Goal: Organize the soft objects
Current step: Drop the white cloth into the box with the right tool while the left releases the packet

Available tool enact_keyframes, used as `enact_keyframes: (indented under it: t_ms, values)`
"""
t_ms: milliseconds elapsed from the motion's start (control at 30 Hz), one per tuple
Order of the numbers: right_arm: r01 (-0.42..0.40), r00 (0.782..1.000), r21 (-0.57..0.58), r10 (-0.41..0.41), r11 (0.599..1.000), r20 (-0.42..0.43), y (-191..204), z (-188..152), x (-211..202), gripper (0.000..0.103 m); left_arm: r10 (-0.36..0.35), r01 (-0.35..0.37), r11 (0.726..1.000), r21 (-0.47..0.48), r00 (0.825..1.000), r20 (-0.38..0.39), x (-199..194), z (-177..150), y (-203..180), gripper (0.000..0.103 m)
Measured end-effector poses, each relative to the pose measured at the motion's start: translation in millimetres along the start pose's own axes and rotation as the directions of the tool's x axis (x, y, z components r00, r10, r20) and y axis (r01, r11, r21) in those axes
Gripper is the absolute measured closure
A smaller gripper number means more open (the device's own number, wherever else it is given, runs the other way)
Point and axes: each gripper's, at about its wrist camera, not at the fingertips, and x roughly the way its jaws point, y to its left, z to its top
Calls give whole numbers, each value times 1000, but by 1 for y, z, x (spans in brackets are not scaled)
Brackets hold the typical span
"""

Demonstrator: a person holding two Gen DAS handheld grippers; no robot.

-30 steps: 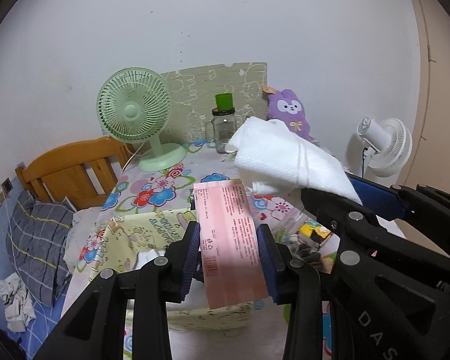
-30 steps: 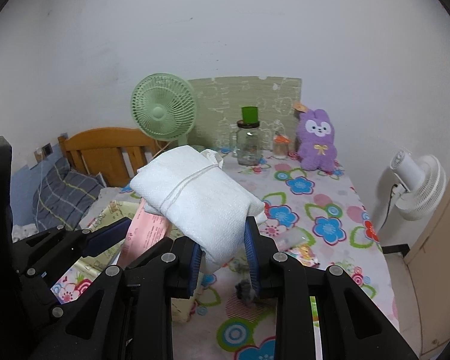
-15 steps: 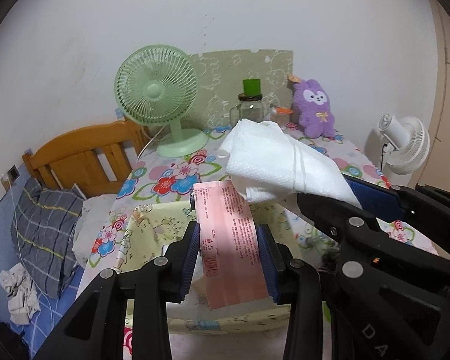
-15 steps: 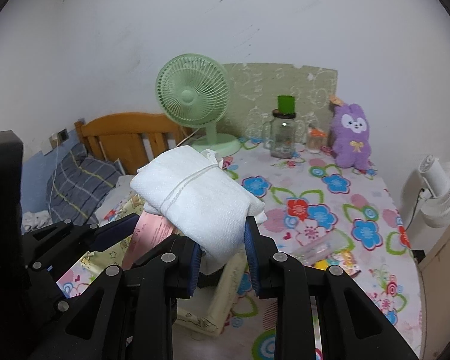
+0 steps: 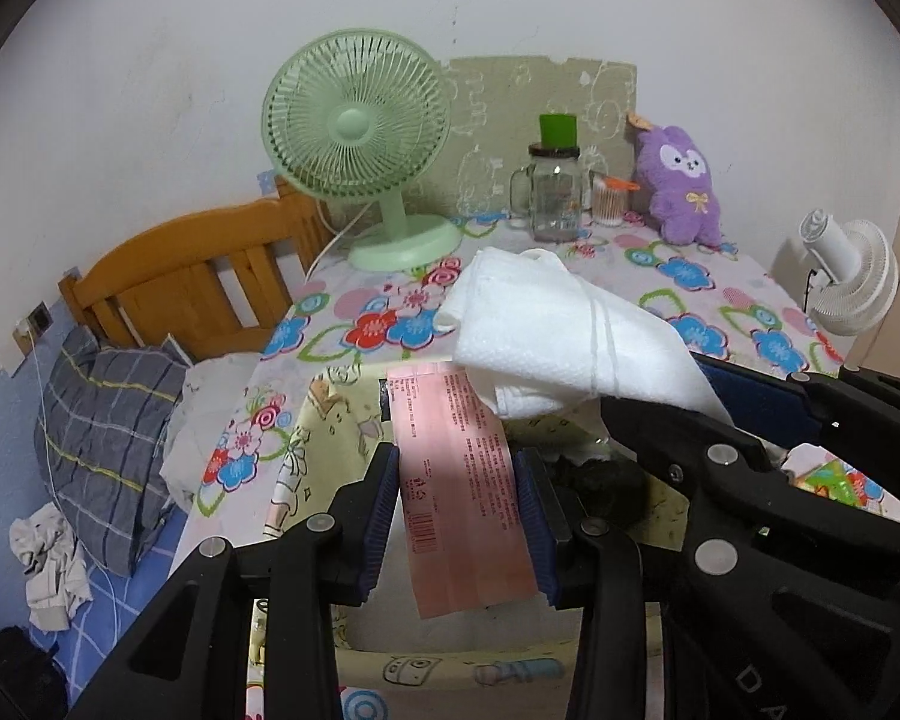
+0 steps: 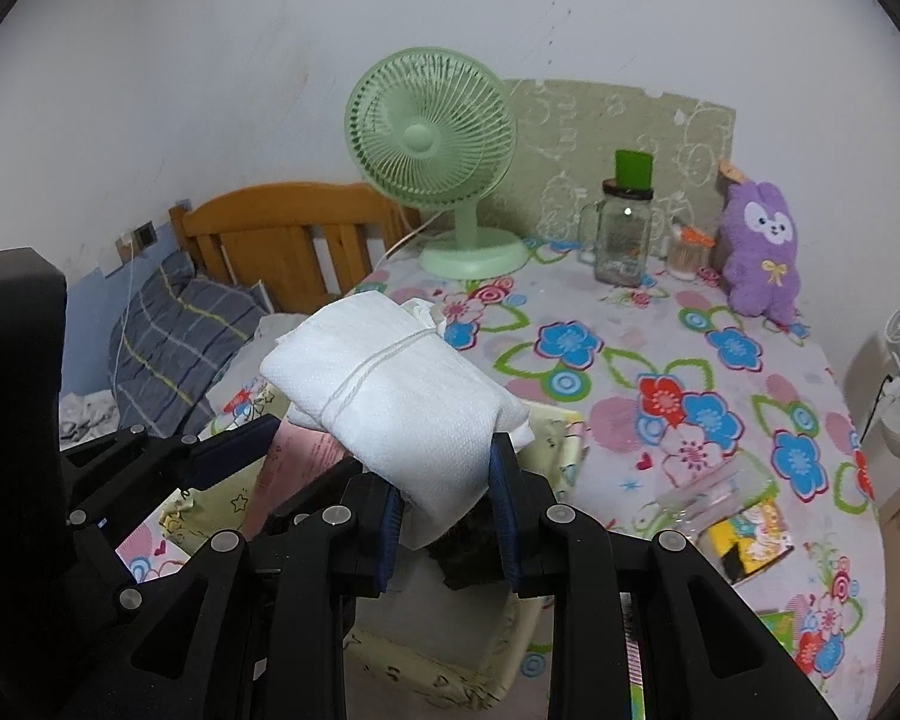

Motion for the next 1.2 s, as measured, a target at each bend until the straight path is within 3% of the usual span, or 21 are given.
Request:
enact_keyframes:
  t_ms: [133, 200, 267, 467, 533, 733, 1200]
  values:
    - [-10, 1000, -3, 10, 1000, -22, 3, -2, 12, 72, 5, -6, 1000, -2, 1000, -22, 9, -3, 6, 60]
    - [-15, 999, 2, 15, 1000, -30, 3, -2, 17, 71, 9, -10, 1000, -9, 999, -35, 12, -4, 8, 55]
    - [-30, 998, 10, 31, 999, -47, 2, -2, 23, 66, 10, -11, 1000, -11, 999, -37, 14, -5, 8, 42]
    - [-14, 999, 12, 15, 1000, -49, 2, -3, 29, 37, 12, -13, 1000, -21, 999, -39, 16, -9, 12, 18]
    - [-13, 999, 16, 14, 1000, -43, 1, -3, 28, 30, 13, -14, 1000, -23, 999, -32, 15, -9, 12, 15]
    - [14, 1000, 20, -14, 1000, -25, -2, -3, 21, 20, 2, -2, 1000, -21, 1000, -19, 10, -8, 8, 10]
    - [58, 998, 34, -59, 998, 26, -16, -4, -13, 15, 2, -2, 1000, -6, 999, 46, -17, -3, -14, 2]
